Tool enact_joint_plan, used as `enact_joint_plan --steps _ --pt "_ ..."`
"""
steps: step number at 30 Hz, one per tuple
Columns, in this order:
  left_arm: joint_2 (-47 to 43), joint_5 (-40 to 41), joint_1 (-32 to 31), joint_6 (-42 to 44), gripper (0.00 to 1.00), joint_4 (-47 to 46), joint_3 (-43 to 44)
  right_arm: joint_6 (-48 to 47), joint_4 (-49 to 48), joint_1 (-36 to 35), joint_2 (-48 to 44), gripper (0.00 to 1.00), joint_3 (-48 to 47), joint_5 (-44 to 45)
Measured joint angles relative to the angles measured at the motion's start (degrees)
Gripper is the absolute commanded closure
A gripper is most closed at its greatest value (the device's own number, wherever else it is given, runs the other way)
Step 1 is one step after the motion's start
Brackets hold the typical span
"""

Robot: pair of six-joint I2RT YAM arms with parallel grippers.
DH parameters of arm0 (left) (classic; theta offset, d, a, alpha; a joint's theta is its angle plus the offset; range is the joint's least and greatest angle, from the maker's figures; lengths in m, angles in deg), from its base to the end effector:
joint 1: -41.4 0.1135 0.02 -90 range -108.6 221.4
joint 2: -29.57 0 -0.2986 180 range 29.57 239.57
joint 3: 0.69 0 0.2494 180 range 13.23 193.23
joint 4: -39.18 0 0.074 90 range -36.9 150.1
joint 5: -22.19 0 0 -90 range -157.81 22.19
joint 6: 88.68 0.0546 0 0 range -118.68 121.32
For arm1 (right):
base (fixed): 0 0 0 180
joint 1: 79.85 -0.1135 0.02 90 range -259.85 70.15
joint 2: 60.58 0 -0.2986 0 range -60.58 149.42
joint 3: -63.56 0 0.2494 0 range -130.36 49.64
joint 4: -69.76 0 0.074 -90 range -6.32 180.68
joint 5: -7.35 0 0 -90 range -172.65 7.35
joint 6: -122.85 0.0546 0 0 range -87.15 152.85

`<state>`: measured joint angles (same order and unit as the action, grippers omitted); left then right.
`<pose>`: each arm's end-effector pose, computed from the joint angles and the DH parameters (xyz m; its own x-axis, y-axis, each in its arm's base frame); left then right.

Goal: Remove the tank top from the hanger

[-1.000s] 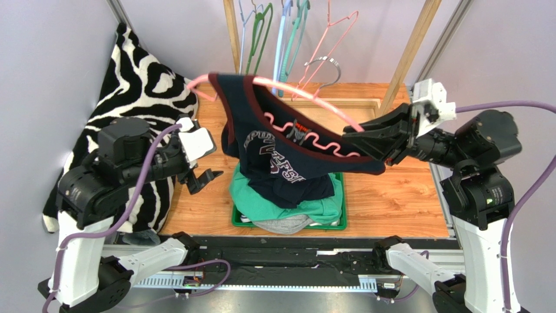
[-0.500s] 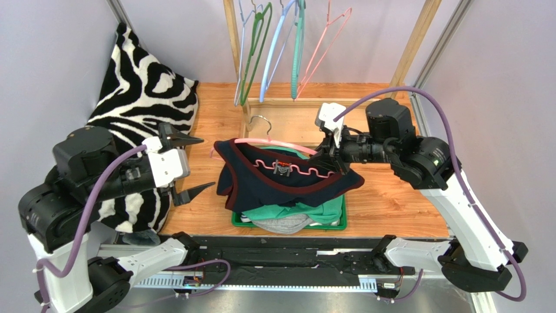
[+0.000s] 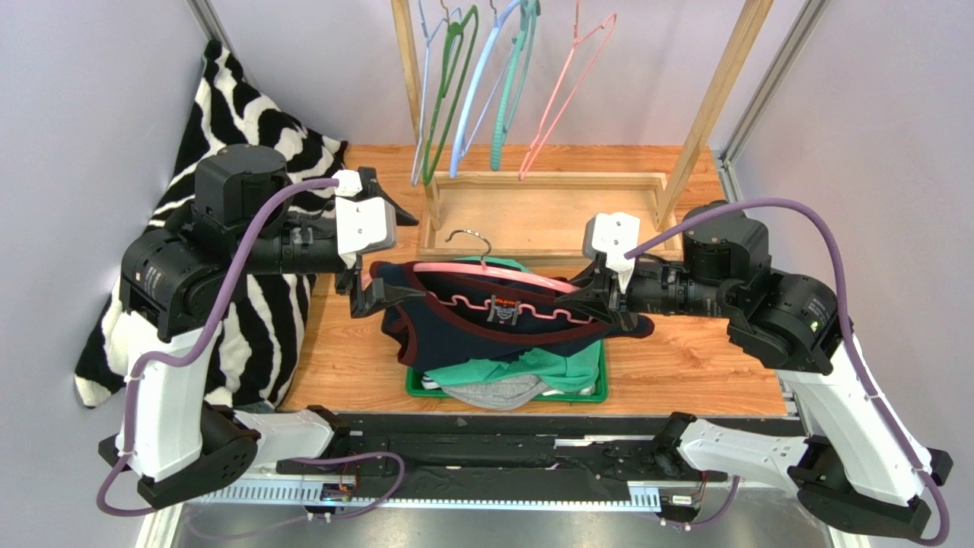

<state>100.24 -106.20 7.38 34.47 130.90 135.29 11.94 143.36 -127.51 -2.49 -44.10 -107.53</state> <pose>0.0887 -0.1008 0.5699 0.1832 0.3934 -0.9009 0.9547 0.1473 0.2585 0.0751 0.1165 0.5065 0.0755 -0.3979 -0.9143 -0.9660 0.1980 -0.1659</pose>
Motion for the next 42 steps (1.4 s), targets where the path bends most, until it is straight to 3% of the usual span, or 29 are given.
enact_joint_plan --steps 20,27,33,37,41,42 --pt "1.4 -6.4 0.0 -2.3 0.07 0.3 -2.8 0.2 -8.1 -4.0 -0.1 1.0 2.0 -0.5" --pt "1.4 -7.8 0.0 -2.3 0.26 0.4 -5.0 0.3 -8.5 -5.2 0.2 1.0 2.0 -0.6" --pt "1.4 -7.8 0.0 -2.1 0.32 0.4 -5.1 0.7 -8.6 -5.4 -0.8 1.0 2.1 -0.6" --pt "1.4 -8.0 0.0 -2.2 0.47 0.4 -5.1 1.1 -9.3 -5.5 -2.8 1.0 3.1 -0.5" --pt "1.4 -8.7 0.0 -2.3 0.79 0.5 -5.0 1.4 -9.4 -5.5 -4.2 1.0 3.9 0.0" --pt "1.4 -8.9 0.0 -2.3 0.83 0.5 -4.9 1.4 -9.4 -5.5 -4.3 1.0 3.9 0.2"
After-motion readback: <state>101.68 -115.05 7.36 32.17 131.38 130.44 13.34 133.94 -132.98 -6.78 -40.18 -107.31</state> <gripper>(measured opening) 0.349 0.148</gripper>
